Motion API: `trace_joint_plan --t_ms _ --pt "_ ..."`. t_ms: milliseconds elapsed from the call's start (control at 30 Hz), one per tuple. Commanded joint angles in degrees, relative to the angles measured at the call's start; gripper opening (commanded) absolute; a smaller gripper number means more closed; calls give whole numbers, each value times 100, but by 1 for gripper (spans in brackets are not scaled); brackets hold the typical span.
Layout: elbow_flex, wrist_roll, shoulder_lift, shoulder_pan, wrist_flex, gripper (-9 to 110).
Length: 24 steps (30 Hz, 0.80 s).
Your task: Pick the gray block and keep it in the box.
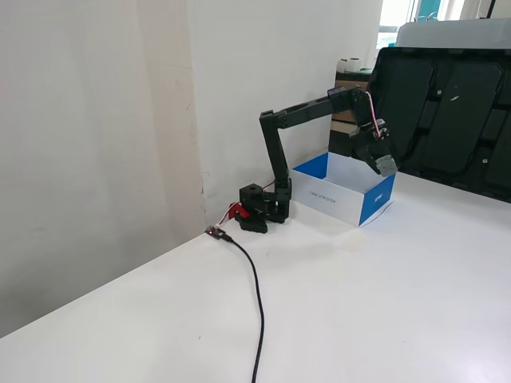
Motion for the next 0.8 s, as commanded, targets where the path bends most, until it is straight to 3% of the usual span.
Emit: trace_joint_plan --t_ms 0,267,633,767 --pt "-378 18 562 -861 97 9" --pt "229 272 589 -2224 -79 9" --pt "606 299 413 -3129 -132 11" --pt "642 290 246 -3208 -132 20"
